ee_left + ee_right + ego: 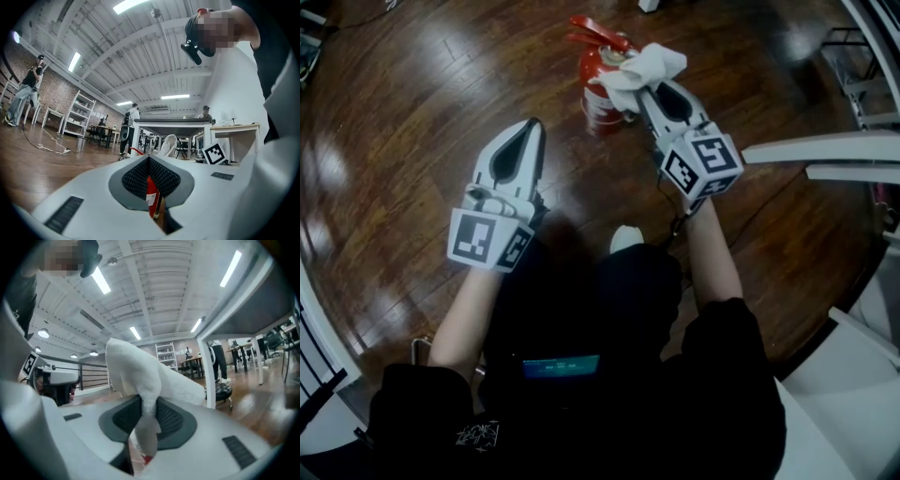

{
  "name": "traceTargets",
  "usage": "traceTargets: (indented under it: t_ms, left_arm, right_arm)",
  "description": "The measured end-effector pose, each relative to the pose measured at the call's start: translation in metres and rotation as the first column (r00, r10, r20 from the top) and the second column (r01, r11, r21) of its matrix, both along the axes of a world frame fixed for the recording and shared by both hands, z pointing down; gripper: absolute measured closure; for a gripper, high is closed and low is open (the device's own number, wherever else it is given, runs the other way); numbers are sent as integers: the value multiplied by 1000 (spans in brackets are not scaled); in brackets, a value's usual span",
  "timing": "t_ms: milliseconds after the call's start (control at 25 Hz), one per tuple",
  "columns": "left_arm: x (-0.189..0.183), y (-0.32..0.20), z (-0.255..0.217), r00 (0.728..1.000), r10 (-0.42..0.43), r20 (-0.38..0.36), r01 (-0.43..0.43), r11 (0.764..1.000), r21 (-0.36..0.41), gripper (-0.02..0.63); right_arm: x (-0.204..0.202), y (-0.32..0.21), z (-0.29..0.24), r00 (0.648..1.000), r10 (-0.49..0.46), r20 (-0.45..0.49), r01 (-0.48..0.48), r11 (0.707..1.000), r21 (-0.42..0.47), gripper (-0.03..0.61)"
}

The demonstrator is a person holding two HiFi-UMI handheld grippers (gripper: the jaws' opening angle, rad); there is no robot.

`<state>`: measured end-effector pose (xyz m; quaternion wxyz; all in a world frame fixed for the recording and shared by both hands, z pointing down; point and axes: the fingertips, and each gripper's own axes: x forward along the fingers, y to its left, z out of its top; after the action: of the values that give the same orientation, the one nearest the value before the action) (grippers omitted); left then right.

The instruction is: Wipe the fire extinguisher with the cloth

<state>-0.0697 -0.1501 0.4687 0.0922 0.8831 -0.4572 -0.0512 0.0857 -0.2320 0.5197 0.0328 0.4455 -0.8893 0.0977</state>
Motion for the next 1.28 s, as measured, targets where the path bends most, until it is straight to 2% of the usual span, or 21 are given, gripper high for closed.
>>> traceTargets:
  t_ms: [120, 320, 440, 600, 720, 920, 1080, 1280]
  left_arm:
    - [-1, 2, -1, 1000, 1, 1, -1, 1000, -1, 611]
    - [-5, 4, 0, 1000, 0, 10, 0, 1000, 1, 611]
    - [-8, 5, 3, 1000, -5, 18, 5, 1000, -4, 611]
    - [-8, 5, 5, 1000, -5, 19, 5, 1000, -7, 611]
    - [-10, 5, 7, 1000, -9, 13, 9, 1000, -9, 611]
    - [-7, 4, 15, 1000, -10, 8, 10, 1000, -22, 611]
    - [-5, 5, 15, 1000, 3, 12, -2, 1000, -21, 611]
    - [-7, 3, 16, 1000, 2, 5, -2, 1000, -23, 611]
  right_arm:
    - [18, -27, -6, 996, 50, -75, -49, 999, 10, 468]
    - [40, -25, 39, 985, 117, -127, -122, 992, -34, 469]
    - [48, -14, 110, 977, 130, -171, -156, 976, -149, 469]
    - [45, -10, 200, 980, 150, -127, -183, 932, -312, 469]
    - [42, -12, 224, 978, 176, -112, -204, 915, -347, 468]
    - [39, -8, 262, 971, 131, -202, -203, 895, -398, 468]
    - [41, -4, 261, 975, 139, -173, -199, 892, -405, 469]
    - [41, 5, 193, 987, 141, -83, -159, 942, -294, 469]
